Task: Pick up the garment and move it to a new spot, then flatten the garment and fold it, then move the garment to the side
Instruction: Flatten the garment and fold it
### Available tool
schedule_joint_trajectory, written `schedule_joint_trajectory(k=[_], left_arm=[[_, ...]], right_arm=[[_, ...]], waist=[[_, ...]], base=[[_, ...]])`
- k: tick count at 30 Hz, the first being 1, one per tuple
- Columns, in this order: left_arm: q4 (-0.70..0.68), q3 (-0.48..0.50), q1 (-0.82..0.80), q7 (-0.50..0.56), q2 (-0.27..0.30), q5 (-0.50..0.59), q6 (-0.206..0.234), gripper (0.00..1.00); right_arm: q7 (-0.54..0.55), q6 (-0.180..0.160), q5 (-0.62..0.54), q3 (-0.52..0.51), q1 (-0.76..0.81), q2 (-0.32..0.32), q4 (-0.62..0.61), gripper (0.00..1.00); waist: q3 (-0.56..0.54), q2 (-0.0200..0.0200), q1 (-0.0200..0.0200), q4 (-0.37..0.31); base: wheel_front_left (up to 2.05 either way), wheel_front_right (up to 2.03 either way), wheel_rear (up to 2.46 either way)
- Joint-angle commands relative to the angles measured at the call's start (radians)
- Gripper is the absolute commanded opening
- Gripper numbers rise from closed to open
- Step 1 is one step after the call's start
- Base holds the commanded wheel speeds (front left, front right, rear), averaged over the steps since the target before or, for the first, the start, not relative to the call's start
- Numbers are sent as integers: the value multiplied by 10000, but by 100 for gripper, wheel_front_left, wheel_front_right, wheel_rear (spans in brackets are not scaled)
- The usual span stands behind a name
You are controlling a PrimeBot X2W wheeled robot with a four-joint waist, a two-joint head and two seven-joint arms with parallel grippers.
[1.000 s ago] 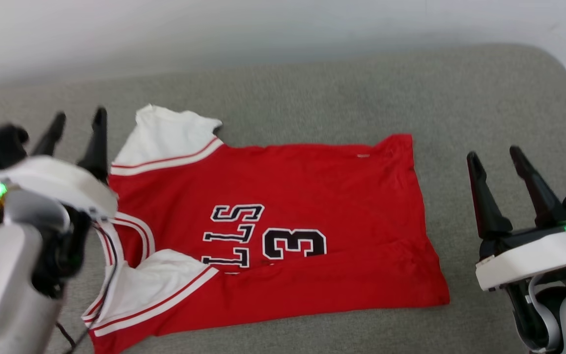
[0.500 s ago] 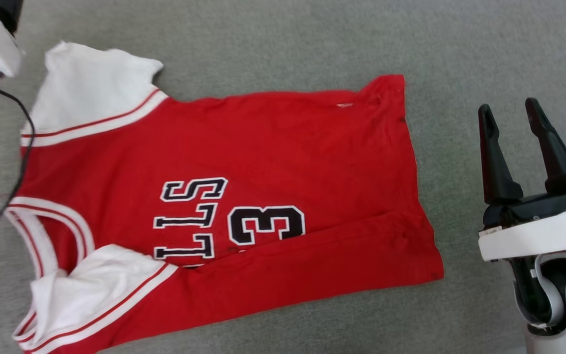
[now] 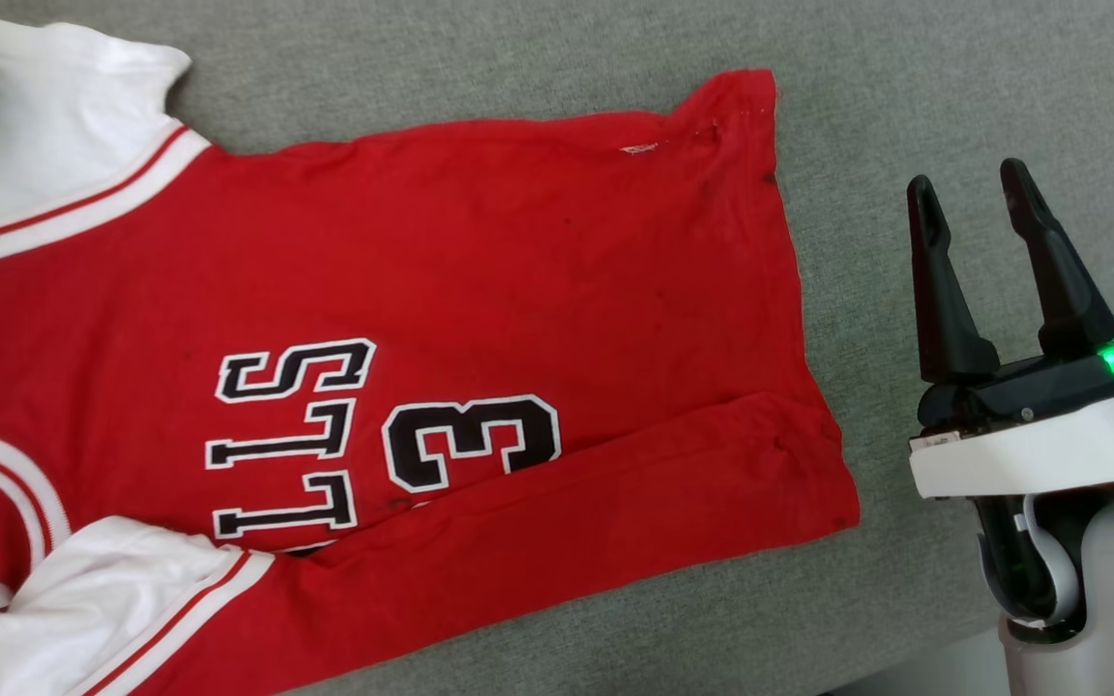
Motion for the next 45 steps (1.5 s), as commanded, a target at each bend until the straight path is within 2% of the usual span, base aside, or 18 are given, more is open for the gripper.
schedule_joint_trajectory(k=[1,4,5,6,7,12,15,20,23,29,30,34,37,45], left_arm=[[146,33,192,62,6,-82,147,100],[582,-110,609,494,-132,-251,449,100],[650,-131,690,549,-172,-292,514,44],[721,-148,781,708,-223,-371,563,20],[731,-185,852,796,-257,-395,601,0],[569,-105,820,326,-459,-378,646,0],[481,-109,594,-220,-591,-182,499,0],[505,-41,189,-1218,-905,90,334,0],[493,-132,28,-1582,-1256,100,146,0],[199,-333,-222,-2045,-1737,198,-189,0],[199,-333,-222,-2045,-1737,198,-189,0],[-189,-494,-394,-2167,-1949,271,-359,0],[-532,-613,-519,-2260,-2071,396,-411,0],[-871,-760,-554,-2493,-2228,500,-462,0]], right_arm=[[-100,-4,54,36,-164,67,50,100],[-128,-4,73,103,-195,76,158,100],[-138,-4,72,111,-198,80,183,100],[-141,-4,76,112,-200,82,219,100],[-156,-4,76,108,-204,83,242,100],[-35,-4,-5,22,-335,82,332,100],[77,-4,-99,-73,-433,54,368,100],[745,-4,8,-235,-776,-343,581,100],[1781,-2,557,-173,-1167,-767,1117,100],[4778,-4,1770,-38,-2344,-1777,2595,100],[4778,-4,1770,-38,-2344,-1777,2595,100],[6610,-4,2132,-1,-3351,-2075,3524,100],[7625,-4,2266,124,-4271,-2065,4381,100],[8500,-4,2069,456,-5290,-1951,6130,100]], waist=[[188,-1,-2,-133],[281,-1,-2,-188],[300,-1,-2,-199],[311,-1,-2,-204],[314,-1,-2,-203],[176,-1,-2,-86],[-71,-1,-2,98],[-642,-1,-2,516],[-949,-1,-2,835],[-1123,-1,-2,1512],[-1123,-1,-2,1512],[-933,-1,-2,1923],[-634,-1,-2,2284],[-272,-1,-2,2684]], base=[[0,0,0],[0,0,0],[0,0,0],[0,0,0],[0,0,0],[0,0,0],[0,0,0],[0,0,0],[0,0,0],[0,0,0],[0,0,0],[0,0,0],[0,0,0],[0,0,0]])
